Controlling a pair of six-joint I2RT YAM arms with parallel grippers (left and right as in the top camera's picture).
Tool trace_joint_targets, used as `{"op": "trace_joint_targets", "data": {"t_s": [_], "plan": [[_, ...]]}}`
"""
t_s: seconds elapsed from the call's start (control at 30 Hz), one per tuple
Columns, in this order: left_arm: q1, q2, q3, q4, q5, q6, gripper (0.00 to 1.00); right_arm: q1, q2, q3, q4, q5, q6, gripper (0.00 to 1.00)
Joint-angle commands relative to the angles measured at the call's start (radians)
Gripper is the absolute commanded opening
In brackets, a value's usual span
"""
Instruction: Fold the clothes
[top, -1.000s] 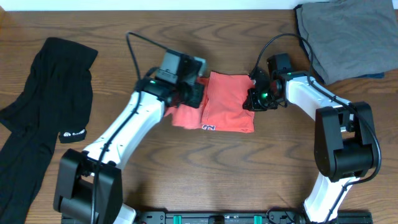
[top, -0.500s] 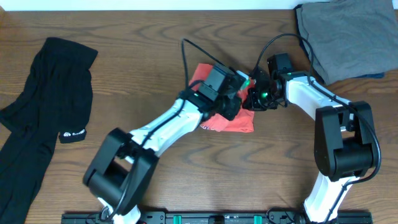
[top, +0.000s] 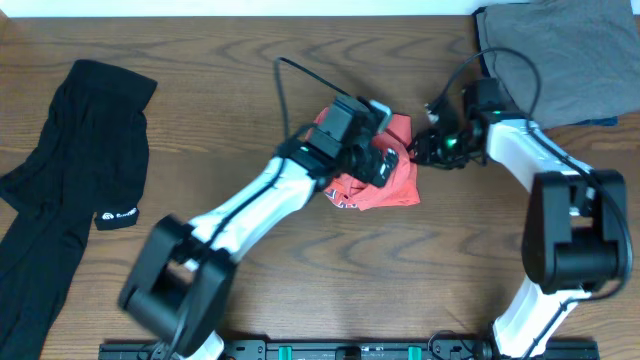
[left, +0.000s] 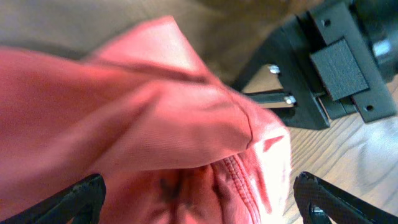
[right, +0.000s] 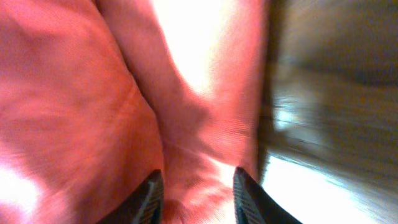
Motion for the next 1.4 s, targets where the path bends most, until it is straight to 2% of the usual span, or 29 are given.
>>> {"op": "trace_joint_targets", "data": {"t_s": [0.0,0.13,0.23,0.33,0.47,0.5,0.6,0.7,0.9,1.07,1.23,1.37], "plan": [[0.035,-0.148,0.044,-0.005,-0.006,-0.019,0.98,-0.012,-0.099,0.018,-0.002,0.013,-0.024,0.45],[0.102,-0.28,0.044,-0.053,-0.007,-0.027,0.98,0.007,-0.148,0.018,-0.009,0.021,-0.045,0.52],[0.173,-0.35,0.044,-0.127,-0.072,-0.044,0.98,0.05,-0.159,0.018,-0.004,0.022,-0.09,0.55],[0.254,-0.38,0.044,-0.21,-0.163,-0.044,0.98,0.131,-0.158,0.019,0.023,0.08,-0.119,0.63],[0.364,-0.378,0.043,-0.282,-0.195,-0.044,0.98,0.279,-0.159,0.031,0.066,0.235,-0.182,0.66],[0.388,-0.377,0.043,-0.293,-0.195,-0.045,0.98,0.321,-0.159,0.037,0.071,0.296,-0.195,0.69],[0.478,-0.371,0.043,-0.322,-0.195,-0.045,0.98,0.433,-0.159,0.067,0.078,0.476,-0.232,0.88],[0.555,-0.366,0.043,-0.346,-0.195,-0.045,0.98,0.515,-0.158,0.081,0.106,0.597,-0.277,0.95],[0.649,-0.347,0.041,-0.365,-0.195,-0.045,0.98,0.574,-0.128,0.081,0.149,0.624,-0.325,0.9],[0.662,-0.324,0.041,-0.364,-0.196,-0.044,0.98,0.588,-0.062,0.081,0.174,0.627,-0.354,0.83],[0.662,-0.298,0.041,-0.365,-0.195,-0.044,0.98,0.597,-0.047,0.081,0.174,0.627,-0.357,0.72],[0.662,-0.28,0.041,-0.365,-0.195,-0.045,0.98,0.599,-0.047,0.081,0.179,0.627,-0.357,0.56]]}}
